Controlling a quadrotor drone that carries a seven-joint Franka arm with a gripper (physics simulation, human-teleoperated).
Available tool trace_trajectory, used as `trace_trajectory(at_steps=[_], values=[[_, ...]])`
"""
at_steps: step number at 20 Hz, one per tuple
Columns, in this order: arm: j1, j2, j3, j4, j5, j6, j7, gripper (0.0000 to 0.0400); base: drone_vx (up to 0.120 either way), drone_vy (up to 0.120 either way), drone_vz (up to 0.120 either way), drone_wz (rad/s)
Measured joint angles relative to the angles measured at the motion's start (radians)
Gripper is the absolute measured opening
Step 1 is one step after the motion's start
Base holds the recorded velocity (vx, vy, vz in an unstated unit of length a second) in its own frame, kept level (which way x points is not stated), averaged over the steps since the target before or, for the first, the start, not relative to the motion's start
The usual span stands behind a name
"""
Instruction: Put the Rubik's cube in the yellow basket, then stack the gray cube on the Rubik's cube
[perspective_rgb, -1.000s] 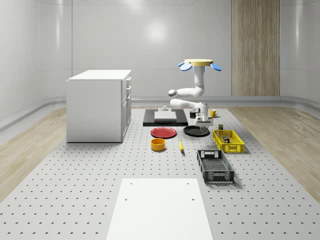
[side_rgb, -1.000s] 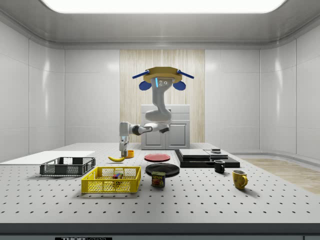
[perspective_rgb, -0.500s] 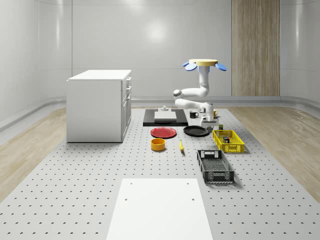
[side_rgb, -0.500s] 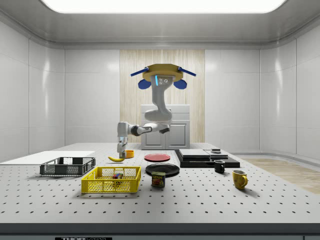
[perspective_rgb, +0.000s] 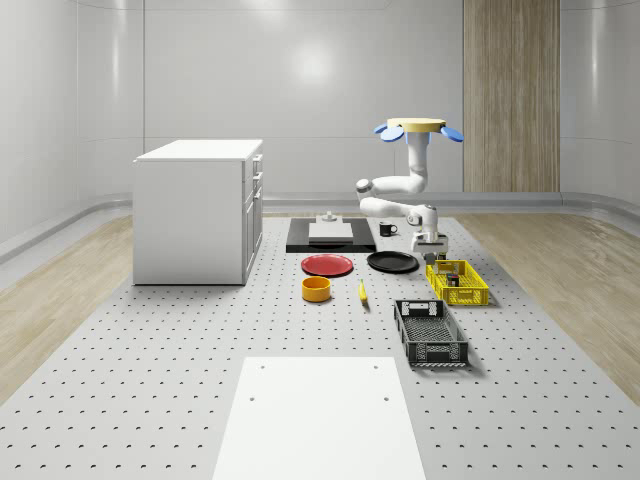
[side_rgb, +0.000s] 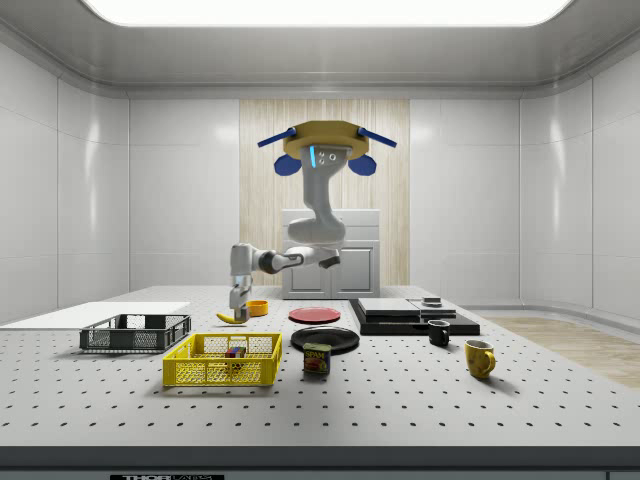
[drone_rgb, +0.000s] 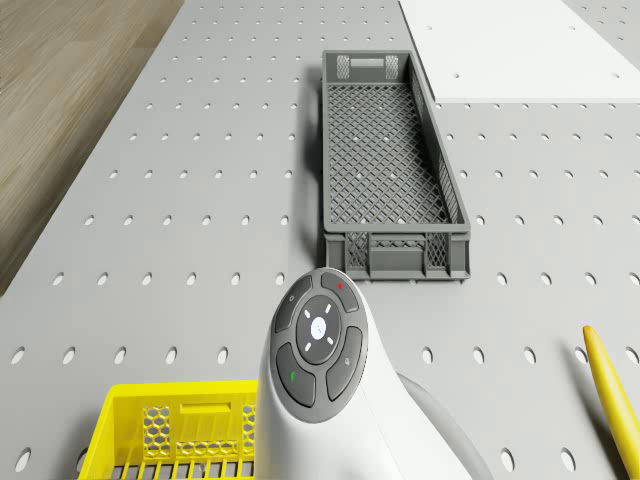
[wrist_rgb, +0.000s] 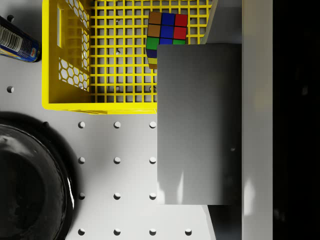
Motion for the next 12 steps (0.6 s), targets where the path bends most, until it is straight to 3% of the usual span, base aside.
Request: trace_trajectory(at_steps=[7, 10, 12], values=[[0.0, -0.001, 0.0, 0.0, 0.0, 0.001, 0.0, 0.025, 0.0, 0.12, 0.0, 0.0], [-0.001, -0.001, 0.0, 0.0, 0.001, 0.001, 0.0, 0.025, -0.093, 0.12, 0.0, 0.0], [-0.001, -0.001, 0.0, 0.0, 0.001, 0.001, 0.001, 0.025, 0.0, 0.12, 0.0, 0.0]])
